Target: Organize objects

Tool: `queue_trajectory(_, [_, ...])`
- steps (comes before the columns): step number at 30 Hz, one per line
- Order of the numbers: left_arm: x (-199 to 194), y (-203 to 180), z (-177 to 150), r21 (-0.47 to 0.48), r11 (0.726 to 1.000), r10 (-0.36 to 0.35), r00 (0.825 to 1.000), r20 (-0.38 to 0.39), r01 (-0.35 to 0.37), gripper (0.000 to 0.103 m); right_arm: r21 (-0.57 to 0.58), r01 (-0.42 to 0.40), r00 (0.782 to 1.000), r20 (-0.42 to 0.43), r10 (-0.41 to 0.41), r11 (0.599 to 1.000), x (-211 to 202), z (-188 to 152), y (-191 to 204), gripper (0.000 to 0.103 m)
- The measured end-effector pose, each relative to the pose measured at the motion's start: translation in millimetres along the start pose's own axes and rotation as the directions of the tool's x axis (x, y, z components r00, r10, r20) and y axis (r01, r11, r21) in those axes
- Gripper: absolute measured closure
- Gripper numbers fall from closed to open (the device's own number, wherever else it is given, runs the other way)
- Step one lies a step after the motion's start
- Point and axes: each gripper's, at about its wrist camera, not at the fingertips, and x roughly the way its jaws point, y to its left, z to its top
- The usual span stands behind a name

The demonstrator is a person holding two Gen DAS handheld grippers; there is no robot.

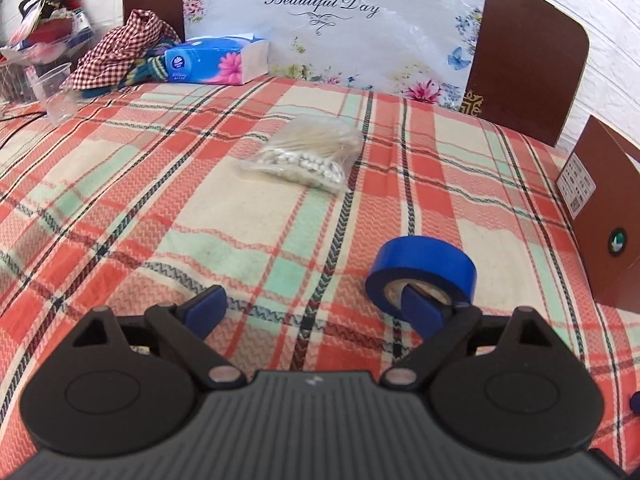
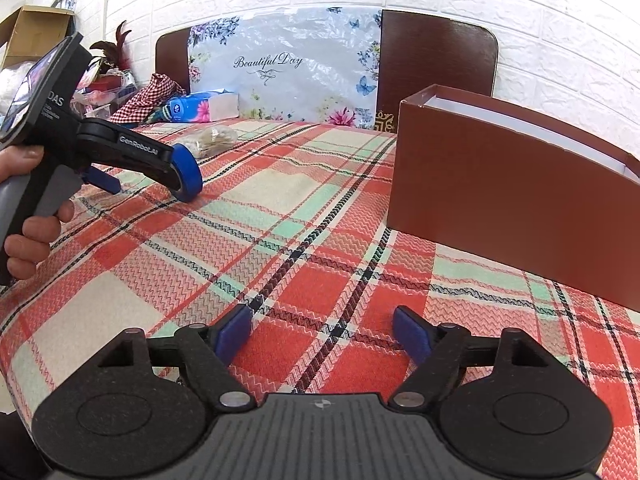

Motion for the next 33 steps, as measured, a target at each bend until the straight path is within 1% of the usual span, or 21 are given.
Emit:
queue_trajectory(2, [-2.5,2.4,1.3,-0.014,1.0,-0.004,1.0,-0.006,0.004,0.009,-0.001,0.001,1.0,-0.003,-0.001,1.0,1.3,0.5,0.4,0.023])
queue_trajectory(5, [-10.6,6.2,4.9,-0.042,0.999,-0.032,0.999,0.002,0.032,0.009,-0.003,0.001,1.0,-0.006,-0.001,1.0,2.1,0.3,-1.2,0.023])
queue_trajectory(10, [-30.9,5.6,10.7,-0.039,0.997,-0.066,0.997,0.043,0.068,0.009,-0.008,0.003,1.0,-0.007,-0.003,1.0,2.0,-0.1,-2.4,0.023])
queue_trajectory(13, [-36.5,7.1,14.2,-0.04,0.997,-0.067,0.996,0.059,0.069,0.009,-0.009,0.007,1.0,-0.008,-0.007,1.0,1.8,0.2,-1.6,0.022])
queue_trajectory(18, [-29.3,14.7,16.1,-0.058,0.997,-0.041,0.999,0.035,0.043,0.009,-0.012,0.014,1.0,-0.007,-0.014,1.0,0.7,0.1,-0.8,0.022])
queue_trajectory(22, [-27.8,19.0,14.6,-0.069,0.997,-0.044,0.999,0.028,0.045,0.009,-0.013,0.012,1.0,-0.007,-0.012,1.0,0.9,0.0,-1.9,0.021])
queue_trajectory(25, [-23.2,13.3,16.7,-0.054,0.997,-0.048,0.999,0.02,0.049,0.009,-0.012,0.009,1.0,-0.007,-0.009,1.0,1.3,-0.2,-3.6,0.02])
queue_trajectory(28, [-9.8,3.6,20.3,-0.031,0.999,-0.032,0.999,0.005,0.032,0.009,-0.009,0.007,1.0,-0.008,-0.007,1.0,1.3,-0.5,-4.2,0.02])
queue_trajectory(33, [18.4,-5.4,29.7,-0.043,0.999,-0.011,0.998,-0.055,0.009,0.014,-0.009,0.005,1.0,-0.008,-0.005,1.0,1.1,-0.5,-4.1,0.02])
